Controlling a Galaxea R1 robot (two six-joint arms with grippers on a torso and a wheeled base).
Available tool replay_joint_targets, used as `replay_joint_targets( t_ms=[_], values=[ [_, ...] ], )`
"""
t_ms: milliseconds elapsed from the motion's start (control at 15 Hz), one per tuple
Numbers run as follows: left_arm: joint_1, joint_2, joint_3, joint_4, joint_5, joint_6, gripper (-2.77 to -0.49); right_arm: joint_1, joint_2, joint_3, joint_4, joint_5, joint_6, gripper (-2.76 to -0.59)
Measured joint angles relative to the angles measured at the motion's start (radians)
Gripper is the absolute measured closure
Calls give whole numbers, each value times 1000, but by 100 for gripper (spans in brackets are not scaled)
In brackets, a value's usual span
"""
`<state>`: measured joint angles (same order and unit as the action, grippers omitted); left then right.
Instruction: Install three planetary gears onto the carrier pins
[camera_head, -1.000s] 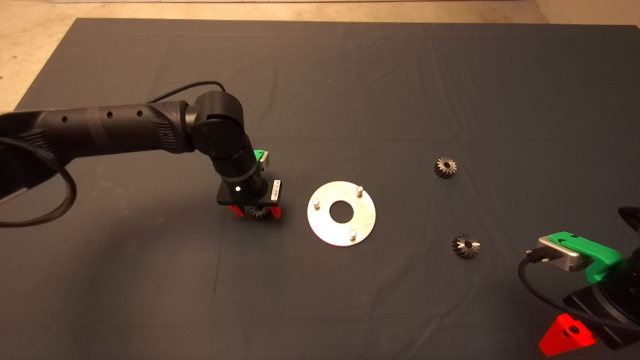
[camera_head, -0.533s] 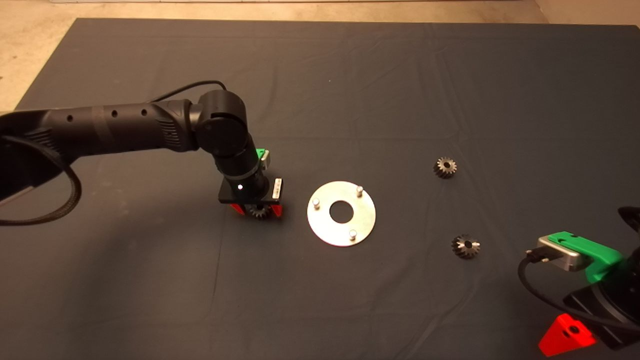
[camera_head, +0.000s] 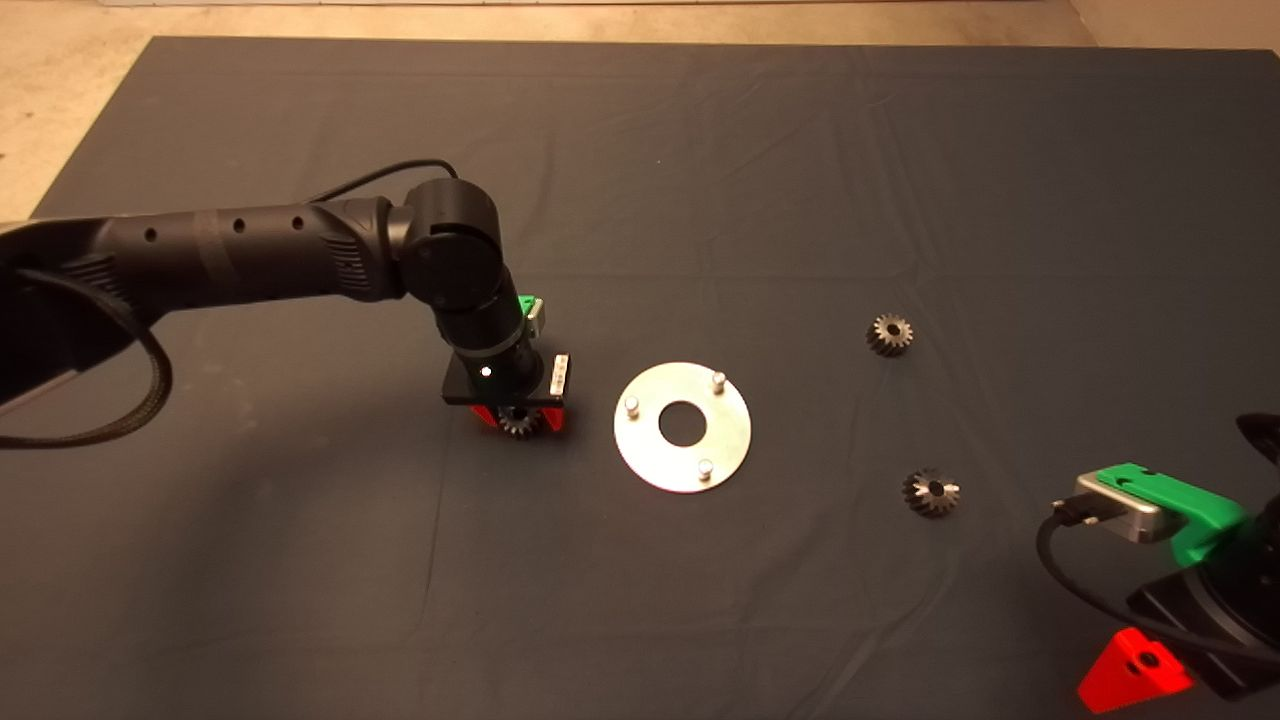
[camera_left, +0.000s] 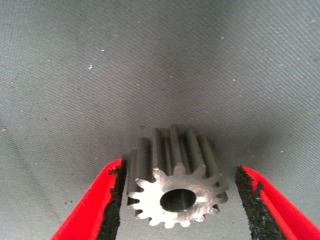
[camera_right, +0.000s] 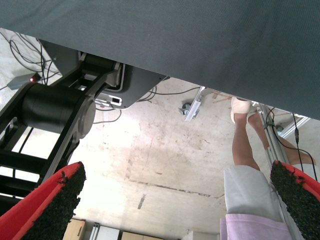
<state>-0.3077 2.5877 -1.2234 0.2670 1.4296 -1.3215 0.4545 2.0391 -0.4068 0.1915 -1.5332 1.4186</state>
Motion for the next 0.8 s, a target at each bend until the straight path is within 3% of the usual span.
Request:
replay_joint_targets(
  t_ms=[67, 800],
  values=[
    [0, 0, -1, 0, 0, 0, -137, 0, 0, 0, 0, 0, 0, -275],
    [0, 0, -7, -1, 4, 12, -107, 0, 0, 0, 0, 0, 0, -275]
  ],
)
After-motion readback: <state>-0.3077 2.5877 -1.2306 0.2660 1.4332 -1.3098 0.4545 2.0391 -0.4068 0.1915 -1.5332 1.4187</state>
